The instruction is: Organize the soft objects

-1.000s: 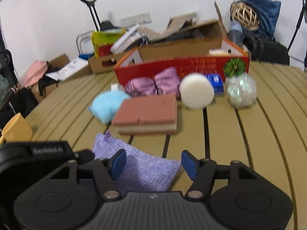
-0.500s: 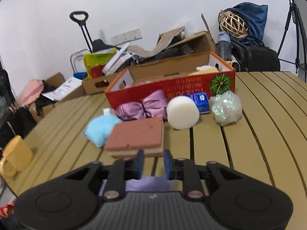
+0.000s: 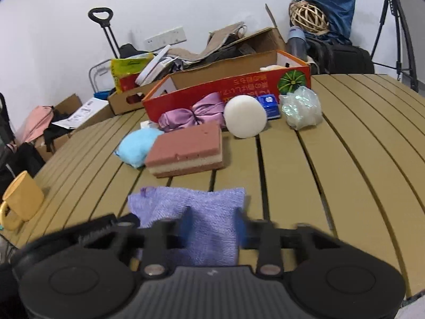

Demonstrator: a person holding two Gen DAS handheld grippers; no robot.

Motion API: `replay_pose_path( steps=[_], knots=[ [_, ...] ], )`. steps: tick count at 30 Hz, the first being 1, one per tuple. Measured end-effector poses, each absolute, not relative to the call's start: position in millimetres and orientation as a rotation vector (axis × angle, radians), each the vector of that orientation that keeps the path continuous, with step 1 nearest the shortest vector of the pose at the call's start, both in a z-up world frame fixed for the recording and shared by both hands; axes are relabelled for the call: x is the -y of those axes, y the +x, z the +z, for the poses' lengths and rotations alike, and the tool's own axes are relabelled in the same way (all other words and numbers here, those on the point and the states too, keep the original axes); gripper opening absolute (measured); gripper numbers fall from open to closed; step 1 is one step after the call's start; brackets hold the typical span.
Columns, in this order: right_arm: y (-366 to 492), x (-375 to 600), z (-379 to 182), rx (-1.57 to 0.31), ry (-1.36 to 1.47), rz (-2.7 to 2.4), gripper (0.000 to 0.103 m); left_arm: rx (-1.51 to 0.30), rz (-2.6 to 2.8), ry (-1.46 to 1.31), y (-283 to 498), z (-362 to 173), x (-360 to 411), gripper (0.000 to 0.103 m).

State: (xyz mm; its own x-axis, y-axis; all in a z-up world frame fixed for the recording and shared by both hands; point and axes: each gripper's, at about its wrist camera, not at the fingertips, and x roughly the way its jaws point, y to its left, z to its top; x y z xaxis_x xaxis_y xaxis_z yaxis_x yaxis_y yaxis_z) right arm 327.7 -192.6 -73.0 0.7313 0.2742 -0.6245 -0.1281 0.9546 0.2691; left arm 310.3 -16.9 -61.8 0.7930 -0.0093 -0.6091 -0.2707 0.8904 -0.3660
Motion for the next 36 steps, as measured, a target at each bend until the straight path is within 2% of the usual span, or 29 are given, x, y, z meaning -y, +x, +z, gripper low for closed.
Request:
replay_pose_path(
  steps=[7, 10, 12, 13, 14, 15, 17, 20, 22, 25, 26, 30, 31, 32, 36],
  knots=[
    [327.8, 181.0, -77.0, -0.708, 0.12, 0.208, 0.001, -0.678, 0.098, -0.443, 300.8, -56.9, 2.4, 0.027],
    [328.9, 179.8, -78.0, -0.7, 0.087, 0.205, 0.0, -0.684, 0.089, -0.383, 298.6, -54.3, 0.9, 0.035],
    [329.7, 177.9, -78.3, -0.696, 0.07, 0.206, 0.0, -0.689, 0.082, -0.355, 297.2, -52.3, -0.1, 0.034],
    [330.1, 177.5, -78.5, -0.695, 0.067, 0.205, 0.0, -0.688, 0.081, -0.347, 295.8, -50.9, -0.6, 0.024],
    [330.3, 177.3, -78.4, -0.694, 0.067, 0.205, 0.0, -0.687, 0.076, -0.34, 295.1, -49.9, -0.4, 0.009],
    [329.8, 178.7, -77.8, -0.689, 0.079, 0.206, 0.0, -0.693, 0.053, -0.32, 295.7, -49.0, 1.5, 0.008],
    [327.8, 186.5, -75.3, -0.684, 0.133, 0.205, 0.009, -0.694, 0.049, -0.318, 296.2, -49.4, 2.7, 0.006],
    [329.8, 202.6, -72.4, -0.669, 0.256, 0.211, 0.033, -0.709, 0.044, -0.323, 299.1, -52.5, 2.2, 0.004],
    [334.4, 211.0, -73.4, -0.672, 0.336, 0.226, 0.044, -0.715, 0.049, -0.315, 300.1, -54.5, 3.0, 0.004],
    [342.2, 209.7, -77.5, -0.682, 0.351, 0.232, 0.048, -0.714, 0.045, -0.31, 300.6, -55.2, 2.9, 0.004],
    [344.6, 207.6, -78.2, -0.687, 0.345, 0.241, 0.047, -0.714, 0.044, -0.313, 300.7, -55.6, 2.6, 0.004],
    [342.6, 193.5, -79.8, -0.697, 0.268, 0.269, 0.028, -0.72, 0.05, -0.345, 303.1, -57.0, -2.7, 0.004],
    [341.2, 190.2, -79.3, -0.703, 0.236, 0.273, 0.013, -0.719, 0.053, -0.35, 303.1, -57.3, -3.7, 0.004],
    [340.2, 186.0, -80.5, -0.719, 0.192, 0.259, 0.002, -0.717, 0.057, -0.347, 302.7, -57.3, -3.9, 0.004],
    [332.8, 185.8, -79.1, -0.694, 0.176, 0.226, 0.002, -0.716, 0.043, -0.388, 296.4, -50.8, -8.7, 0.012]
  ],
)
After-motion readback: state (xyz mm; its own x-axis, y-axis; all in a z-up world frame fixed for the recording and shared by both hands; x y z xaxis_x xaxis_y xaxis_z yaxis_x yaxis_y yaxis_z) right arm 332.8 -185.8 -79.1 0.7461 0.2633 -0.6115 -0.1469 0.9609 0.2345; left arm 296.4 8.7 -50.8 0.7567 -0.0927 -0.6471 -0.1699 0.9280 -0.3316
